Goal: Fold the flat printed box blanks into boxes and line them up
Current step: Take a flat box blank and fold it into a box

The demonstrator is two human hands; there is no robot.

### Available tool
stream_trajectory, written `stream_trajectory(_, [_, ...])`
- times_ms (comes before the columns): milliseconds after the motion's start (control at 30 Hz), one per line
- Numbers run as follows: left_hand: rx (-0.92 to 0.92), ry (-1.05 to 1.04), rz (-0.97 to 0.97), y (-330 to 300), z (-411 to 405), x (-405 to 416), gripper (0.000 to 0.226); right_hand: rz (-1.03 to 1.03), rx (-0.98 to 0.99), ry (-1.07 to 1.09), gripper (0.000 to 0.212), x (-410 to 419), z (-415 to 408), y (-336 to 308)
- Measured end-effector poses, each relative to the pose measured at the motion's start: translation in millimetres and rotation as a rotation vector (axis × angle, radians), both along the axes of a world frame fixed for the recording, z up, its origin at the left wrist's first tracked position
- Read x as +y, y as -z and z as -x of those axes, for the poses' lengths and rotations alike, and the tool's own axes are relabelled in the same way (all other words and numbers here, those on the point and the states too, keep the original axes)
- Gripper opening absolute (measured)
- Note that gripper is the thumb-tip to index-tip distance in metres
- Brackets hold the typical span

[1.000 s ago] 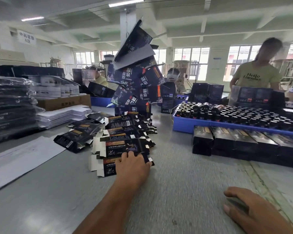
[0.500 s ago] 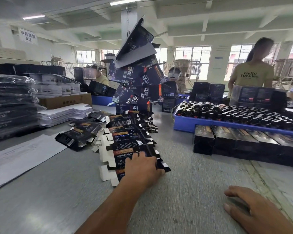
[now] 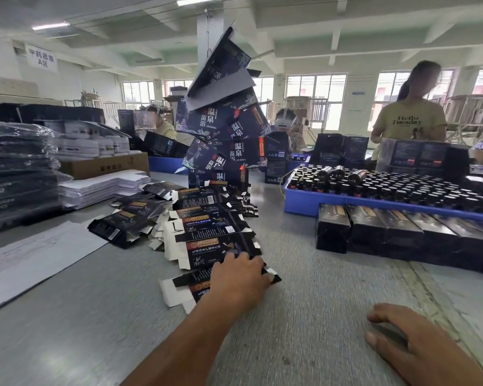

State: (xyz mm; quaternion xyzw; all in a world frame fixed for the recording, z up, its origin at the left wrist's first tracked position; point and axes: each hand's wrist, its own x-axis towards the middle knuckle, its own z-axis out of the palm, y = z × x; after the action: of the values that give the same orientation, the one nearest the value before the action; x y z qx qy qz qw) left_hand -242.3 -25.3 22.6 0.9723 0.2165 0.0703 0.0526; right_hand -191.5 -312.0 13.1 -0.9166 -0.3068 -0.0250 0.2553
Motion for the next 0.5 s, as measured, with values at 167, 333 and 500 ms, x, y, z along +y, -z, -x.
stream_trajectory(167, [-0.006, -0.087, -0.021, 3.7, -3.6, 13.0, 0.043, -0.009, -0.01, -0.01, 0.024, -1.1, -2.4, 2.4])
stream_trajectory(333, [0.093, -0.095, 0.077, 5.3, -1.2, 14.4, 0.046, 0.004, -0.011, -0.015, 0.023, -2.0, -6.0, 5.1])
stream_trajectory(500, [0.133, 0.069, 0.063, -0.3, 2.5, -2.1, 0.061, 0.03, -0.01, -0.025, 0.02, -2.5, -7.7, 5.1])
